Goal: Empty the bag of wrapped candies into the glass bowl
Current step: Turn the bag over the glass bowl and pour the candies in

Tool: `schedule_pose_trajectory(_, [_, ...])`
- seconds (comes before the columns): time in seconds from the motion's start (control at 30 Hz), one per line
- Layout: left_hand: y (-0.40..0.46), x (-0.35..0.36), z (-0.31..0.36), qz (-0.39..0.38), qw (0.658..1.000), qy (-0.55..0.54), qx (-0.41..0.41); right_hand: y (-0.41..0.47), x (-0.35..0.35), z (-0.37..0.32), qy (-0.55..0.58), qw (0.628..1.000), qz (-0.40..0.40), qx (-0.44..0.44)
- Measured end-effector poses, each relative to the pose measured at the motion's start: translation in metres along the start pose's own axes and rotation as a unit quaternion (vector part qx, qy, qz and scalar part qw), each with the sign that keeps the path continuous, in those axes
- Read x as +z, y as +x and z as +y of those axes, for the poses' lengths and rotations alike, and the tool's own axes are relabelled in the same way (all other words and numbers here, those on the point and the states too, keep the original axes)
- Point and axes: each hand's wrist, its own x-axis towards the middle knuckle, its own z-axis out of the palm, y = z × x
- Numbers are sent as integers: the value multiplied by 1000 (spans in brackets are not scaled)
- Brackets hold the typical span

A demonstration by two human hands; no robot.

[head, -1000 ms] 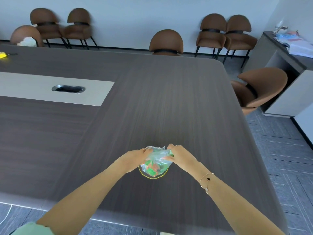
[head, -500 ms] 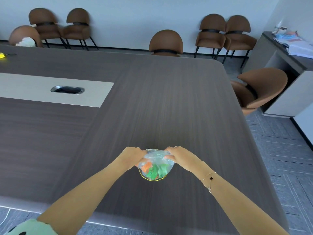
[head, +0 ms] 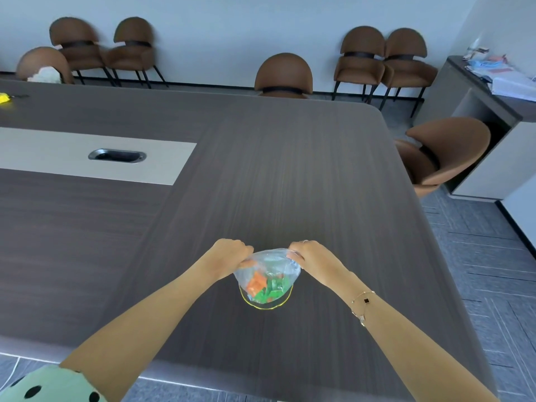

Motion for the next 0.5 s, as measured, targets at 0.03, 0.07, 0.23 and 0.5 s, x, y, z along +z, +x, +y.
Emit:
schedule_pose_trajectory(0.03, [-1, -2, 0, 3, 1000, -4, 7, 0, -1, 0, 9, 1000, -3, 1])
schedule_pose_trajectory(0.07, [-2, -3, -1, 2, 1000, -12, 15, 0, -3, 1, 22, 1000, -8, 3])
schedule_pose_trajectory(0.23, [-11, -5, -7, -9, 996, -62, 64, -4, -8, 0, 134, 989, -51, 17])
schedule_pose_trajectory(0.5, [-10, -16, -13, 36, 997, -45, 49, 3, -18, -8, 151, 988, -12, 5])
